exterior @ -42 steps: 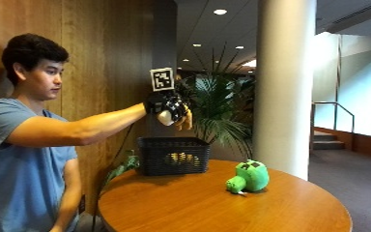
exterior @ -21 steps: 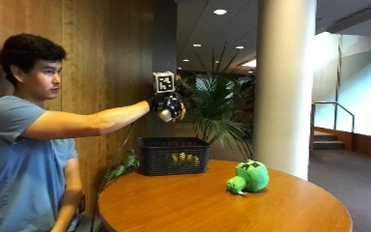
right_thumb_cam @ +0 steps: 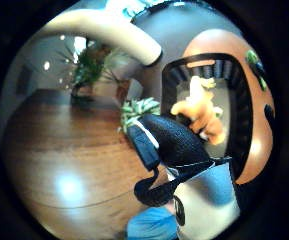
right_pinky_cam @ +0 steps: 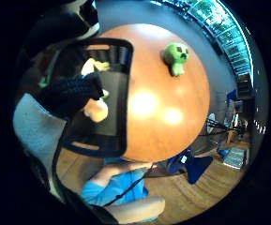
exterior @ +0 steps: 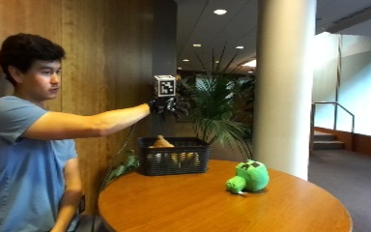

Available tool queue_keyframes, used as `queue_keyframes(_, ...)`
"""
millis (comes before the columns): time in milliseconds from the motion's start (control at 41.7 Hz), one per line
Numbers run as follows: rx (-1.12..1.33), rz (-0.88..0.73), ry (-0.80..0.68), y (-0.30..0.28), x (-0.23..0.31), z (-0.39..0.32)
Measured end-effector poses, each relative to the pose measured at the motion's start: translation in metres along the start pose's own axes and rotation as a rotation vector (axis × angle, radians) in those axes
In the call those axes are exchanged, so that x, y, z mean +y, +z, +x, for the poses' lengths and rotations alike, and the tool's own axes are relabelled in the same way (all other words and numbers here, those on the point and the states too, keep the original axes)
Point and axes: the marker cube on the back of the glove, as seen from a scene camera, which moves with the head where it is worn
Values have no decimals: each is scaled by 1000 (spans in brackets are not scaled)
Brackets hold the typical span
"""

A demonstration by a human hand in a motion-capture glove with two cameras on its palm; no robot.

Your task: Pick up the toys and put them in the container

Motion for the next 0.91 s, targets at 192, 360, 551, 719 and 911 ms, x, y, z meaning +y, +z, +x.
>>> queue_keyframes(192, 153, 72, -22, -3, -17, -23)
queue_keyframes(360, 212, 66, 6, -11, -31, 28)
queue_keyframes(551, 287, 102, 138, -19, -69, 87)
queue_keyframes(719, 317, 133, 135, -15, -103, 150)
queue_keyframes(911, 339, 70, 125, 16, -147, 210)
